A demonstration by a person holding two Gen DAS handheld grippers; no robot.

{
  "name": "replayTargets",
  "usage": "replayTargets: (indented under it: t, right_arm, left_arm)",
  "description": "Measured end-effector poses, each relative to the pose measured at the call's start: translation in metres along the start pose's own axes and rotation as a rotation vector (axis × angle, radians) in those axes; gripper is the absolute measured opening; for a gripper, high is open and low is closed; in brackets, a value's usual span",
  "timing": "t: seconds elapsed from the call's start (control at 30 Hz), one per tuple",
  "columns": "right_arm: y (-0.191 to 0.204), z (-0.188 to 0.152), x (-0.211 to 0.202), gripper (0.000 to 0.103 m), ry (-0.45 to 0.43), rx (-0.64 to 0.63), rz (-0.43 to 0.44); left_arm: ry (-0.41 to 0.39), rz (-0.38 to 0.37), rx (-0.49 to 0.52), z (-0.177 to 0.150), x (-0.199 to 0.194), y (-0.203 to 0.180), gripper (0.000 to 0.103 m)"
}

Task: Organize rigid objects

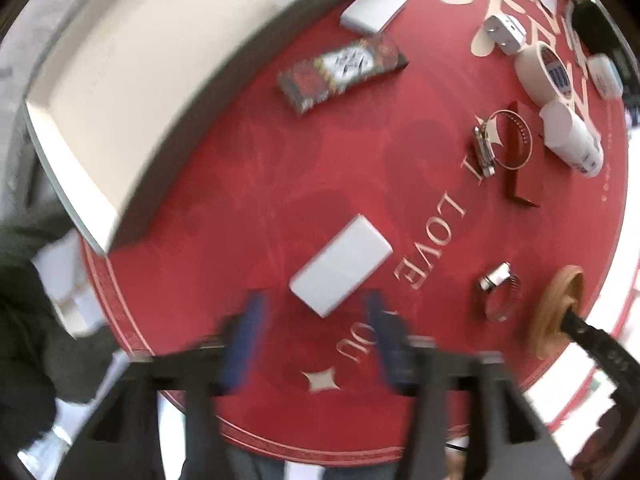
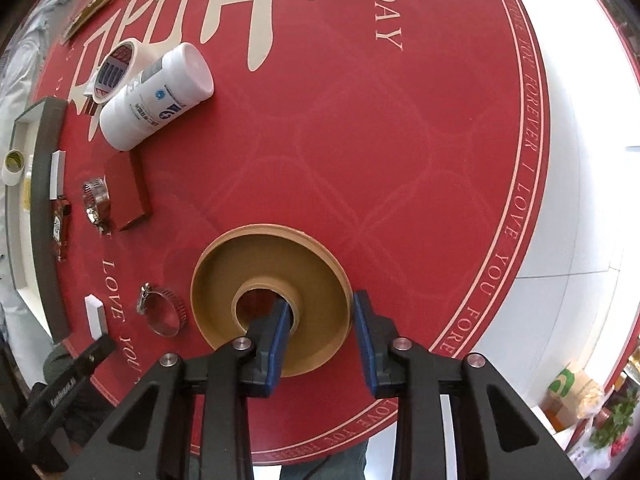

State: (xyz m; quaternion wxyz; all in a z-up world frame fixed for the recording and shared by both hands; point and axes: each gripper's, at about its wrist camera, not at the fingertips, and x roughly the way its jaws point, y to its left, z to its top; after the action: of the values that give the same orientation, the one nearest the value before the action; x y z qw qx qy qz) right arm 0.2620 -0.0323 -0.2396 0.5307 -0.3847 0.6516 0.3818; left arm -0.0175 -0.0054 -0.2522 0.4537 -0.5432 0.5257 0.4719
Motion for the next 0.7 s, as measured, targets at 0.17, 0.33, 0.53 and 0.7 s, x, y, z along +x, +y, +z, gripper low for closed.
replayTargets:
  t: [0.17, 0.33, 0.53, 0.7]
  right_arm:
    - [-0.001, 0.002, -0.006, 0.033, -0.001, 0.003, 0.006]
    - [-0.007, 0.002, -0.014, 0.033, 0.0, 0.011, 0.024]
    - [-0.012, -0.004, -0.027, 0.033, -0.001, 0.034, 0.061]
    - [-0.005, -0.015, -0.039, 0.033, 0.003, 0.033, 0.091]
  left_arm:
    - [-0.084, 0.078, 0.284, -0.001, 0.003, -0.027, 0.078]
    - [-0.097, 0.021, 0.38, -0.011, 0.005, -0.036, 0.032]
    - [-0.053, -0.039, 0.403, -0.024, 0.001, -0.034, 0.024]
    - [-0.065, -0.085, 0.391, -0.02, -0.025, -0.029, 0.024]
